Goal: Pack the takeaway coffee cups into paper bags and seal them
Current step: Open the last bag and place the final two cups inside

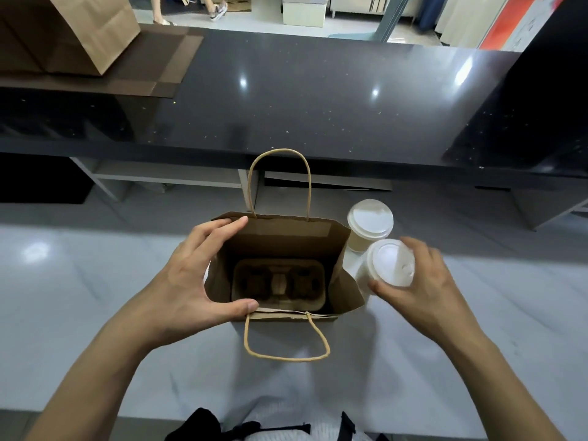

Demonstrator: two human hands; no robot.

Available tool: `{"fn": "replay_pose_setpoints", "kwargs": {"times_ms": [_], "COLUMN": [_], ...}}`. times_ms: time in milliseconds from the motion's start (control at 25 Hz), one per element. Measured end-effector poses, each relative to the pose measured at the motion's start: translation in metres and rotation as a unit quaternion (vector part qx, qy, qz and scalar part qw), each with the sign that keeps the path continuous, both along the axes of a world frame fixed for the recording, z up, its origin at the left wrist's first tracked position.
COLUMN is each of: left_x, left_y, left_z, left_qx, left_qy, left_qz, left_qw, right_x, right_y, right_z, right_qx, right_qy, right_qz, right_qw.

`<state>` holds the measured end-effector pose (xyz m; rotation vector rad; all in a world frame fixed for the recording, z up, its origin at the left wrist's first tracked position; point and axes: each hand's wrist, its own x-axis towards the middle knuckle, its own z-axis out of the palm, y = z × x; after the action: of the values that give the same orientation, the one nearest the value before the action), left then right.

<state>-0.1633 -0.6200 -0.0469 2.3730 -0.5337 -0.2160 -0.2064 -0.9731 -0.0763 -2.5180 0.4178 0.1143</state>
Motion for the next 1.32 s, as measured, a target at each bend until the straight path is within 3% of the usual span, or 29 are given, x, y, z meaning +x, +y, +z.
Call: {"fn": "replay_pose_setpoints", "kwargs": {"times_ms": [240, 360, 520, 760, 1120, 1320], "left_x": [0.003, 0.005, 0.006, 0.005, 0.005, 0.005], "left_y": [0.001, 0.000, 0.001, 0.002, 0.002, 0.003], "left_z": [0.000, -0.001, -0.002, -0.001, 0.000, 0.000], "left_qx": [-0.006, -0.002, 0.000, 0.007, 0.021, 0.016], "left_qy": [-0.002, -0.004, -0.004, -0.009, 0.000, 0.002], "left_qz": [-0.008, -0.008, -0.011, -0.005, -0.007, -0.003], "left_qw": [1.000, 1.000, 1.000, 1.000, 1.000, 1.000], "right_x": [-0.016, -0.021, -0.017, 0.014, 0.060, 0.077], "right_y": [0.012, 0.032, 0.060, 0.084, 0.115, 0.146], "right_z": [0.088, 0.120, 0.135, 0.107, 0.063, 0.033], "right_qx": [0.031, 0.068, 0.138, 0.155, 0.004, -0.062], "right_qy": [-0.197, -0.223, -0.188, -0.061, 0.013, -0.004], "right_qz": [0.008, 0.070, 0.178, 0.291, 0.422, 0.467], "right_qw": [0.980, 0.970, 0.956, 0.942, 0.907, 0.882]}}
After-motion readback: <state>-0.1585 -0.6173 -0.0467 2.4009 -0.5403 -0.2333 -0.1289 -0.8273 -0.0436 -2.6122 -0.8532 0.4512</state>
